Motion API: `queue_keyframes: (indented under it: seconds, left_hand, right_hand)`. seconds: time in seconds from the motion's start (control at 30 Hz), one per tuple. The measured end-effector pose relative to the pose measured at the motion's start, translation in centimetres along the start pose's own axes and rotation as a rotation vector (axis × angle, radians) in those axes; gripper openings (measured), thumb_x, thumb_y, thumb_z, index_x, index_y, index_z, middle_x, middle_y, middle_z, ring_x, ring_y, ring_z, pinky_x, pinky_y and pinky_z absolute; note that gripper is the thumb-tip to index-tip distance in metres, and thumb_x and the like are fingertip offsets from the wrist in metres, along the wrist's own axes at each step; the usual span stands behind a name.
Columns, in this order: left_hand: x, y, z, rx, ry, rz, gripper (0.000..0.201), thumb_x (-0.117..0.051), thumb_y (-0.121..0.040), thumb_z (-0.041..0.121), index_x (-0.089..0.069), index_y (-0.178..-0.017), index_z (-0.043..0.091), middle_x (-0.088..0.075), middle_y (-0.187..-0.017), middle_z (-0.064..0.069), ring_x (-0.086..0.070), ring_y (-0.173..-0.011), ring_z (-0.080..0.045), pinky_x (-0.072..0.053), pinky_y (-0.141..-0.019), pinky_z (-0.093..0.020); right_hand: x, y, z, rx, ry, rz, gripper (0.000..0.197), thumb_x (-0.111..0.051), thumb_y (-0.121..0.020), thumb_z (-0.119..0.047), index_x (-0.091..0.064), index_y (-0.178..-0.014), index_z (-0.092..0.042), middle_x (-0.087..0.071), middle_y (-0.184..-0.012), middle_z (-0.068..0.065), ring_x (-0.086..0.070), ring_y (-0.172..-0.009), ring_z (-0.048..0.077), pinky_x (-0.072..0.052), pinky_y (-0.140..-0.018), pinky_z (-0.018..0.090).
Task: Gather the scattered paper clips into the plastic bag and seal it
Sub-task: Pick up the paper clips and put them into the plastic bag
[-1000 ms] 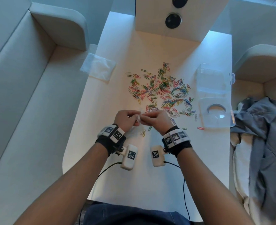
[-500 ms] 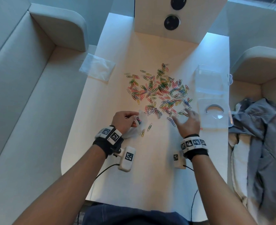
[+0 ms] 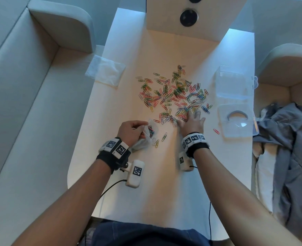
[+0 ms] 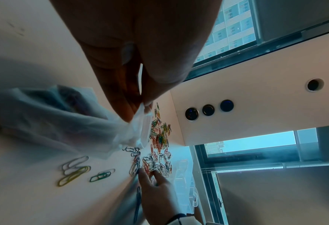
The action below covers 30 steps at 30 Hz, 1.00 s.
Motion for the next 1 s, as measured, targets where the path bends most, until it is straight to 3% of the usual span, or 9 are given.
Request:
queue_keyframes:
  seconds: [0.13,0.2,0.33,0.4,0.47,0.57,0.67,0.8,1.0]
  left_hand:
    - [-0.1,-0.3,-0.1,0.002,-0.01,-0.005,0.021,-0.058,-0.093,0.009,-0.075,-0.099,0.019,-0.071,-0.08,0.008,-0.067,-0.073,-0.017,-0.059,-0.083,-0.036]
    - [-0.2,-0.4,-0.1,0.0,-0.016,-0.011,0.021,-0.058,-0.093,0.009,-0.076,-0.099,0.019,-0.07,-0.08,0.01,-0.067,-0.079,-0.016,-0.057,-0.087,-0.037]
    - [-0.6,-0.5,0.4,-0.002,-0.015,-0.019,0.02,-0.058,-0.093,0.009,-0.075,-0.101,0.016,-0.074,-0.096,-0.002,-0.071,-0.089,-0.023,-0.058,-0.087,-0.037]
    - [-0.8,-0.5,0.6,0.003,-0.005,-0.019,0.02,-0.058,-0.093,0.01,-0.075,-0.099,0.017,-0.075,-0.098,-0.004,-0.072,-0.087,-0.026,-0.059,-0.084,-0.039]
    - [-1.1,-0.5,0.6,0.002,0.0,-0.012,0.02,-0.058,-0.092,0.009,-0.075,-0.096,0.019,-0.075,-0.095,-0.002,-0.073,-0.085,-0.028,-0.06,-0.084,-0.041]
    - [-1.2,-0.5,0.8,0.017,0.001,-0.004,0.021,-0.059,-0.092,0.009,-0.075,-0.094,0.022,-0.075,-0.092,0.001,-0.073,-0.084,-0.03,-0.06,-0.083,-0.042]
    - [-1.4,-0.4,0.9,0.034,0.005,0.006,0.021,-0.06,-0.091,0.009,-0.076,-0.093,0.022,-0.075,-0.089,0.0,-0.073,-0.083,-0.03,-0.06,-0.082,-0.043]
    - [-1.5,-0.3,0.9,0.036,-0.004,0.017,0.019,-0.061,-0.09,0.01,-0.076,-0.095,0.021,-0.076,-0.088,-0.003,-0.073,-0.077,-0.026,-0.061,-0.08,-0.043]
    - [-1.6,-0.2,1.2,-0.013,-0.028,0.007,0.019,-0.06,-0.091,0.008,-0.076,-0.098,0.015,-0.076,-0.087,-0.011,-0.072,-0.07,-0.024,-0.061,-0.078,-0.039]
  right_hand:
    - [0.1,0.5,-0.5,0.201,0.039,0.15,0.024,-0.05,-0.097,-0.015,-0.064,-0.116,-0.01,-0.058,-0.121,0.013,-0.051,-0.108,0.033,-0.051,-0.088,0.04]
    - [0.4,0.7,0.0,0.288,0.043,0.174,0.021,-0.053,-0.093,-0.003,-0.072,-0.102,-0.007,-0.063,-0.102,0.011,-0.056,-0.094,0.029,-0.054,-0.081,0.036]
    - [2.1,0.1,0.9,0.341,-0.066,0.101,0.02,-0.058,-0.085,0.0,-0.078,-0.085,-0.005,-0.068,-0.085,0.012,-0.064,-0.077,0.03,-0.054,-0.075,0.031]
    - [2.6,-0.2,1.7,0.202,-0.243,0.064,0.015,-0.065,-0.082,-0.004,-0.08,-0.082,-0.007,-0.074,-0.085,0.009,-0.069,-0.082,0.025,-0.053,-0.08,0.026]
    - [2.8,-0.1,2.8,-0.075,-0.592,-0.01,0.008,-0.076,-0.079,-0.011,-0.08,-0.085,-0.011,-0.077,-0.087,0.004,-0.071,-0.085,0.017,-0.055,-0.085,0.026]
    - [3.2,1.4,2.5,-0.389,-1.333,-0.345,0.024,-0.072,-0.082,-0.002,-0.072,-0.106,-0.001,-0.071,-0.106,0.01,-0.07,-0.094,0.02,-0.06,-0.078,0.025]
    - [4.2,4.1,0.1,-0.459,-1.784,-0.628,0.027,-0.065,-0.085,0.004,-0.065,-0.112,0.006,-0.067,-0.109,0.018,-0.067,-0.098,0.022,-0.06,-0.074,0.023]
    - [5.1,7.0,-3.8,-0.218,-1.705,-0.816,0.019,-0.056,-0.09,0.007,-0.065,-0.107,0.007,-0.073,-0.093,0.015,-0.071,-0.086,0.019,-0.059,-0.075,0.021]
    - [4.7,8.2,-7.2,-0.039,-1.18,-0.542,0.026,-0.051,-0.088,0.016,-0.064,-0.11,0.012,-0.07,-0.084,0.018,-0.07,-0.073,0.021,-0.06,-0.069,0.023]
Point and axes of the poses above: each hand's wrist, its own y-axis away from the middle knuckle, its own x-axis out of the back of the hand, z = x × y, the point moved 1 cm from there along -y, towards the middle knuckle
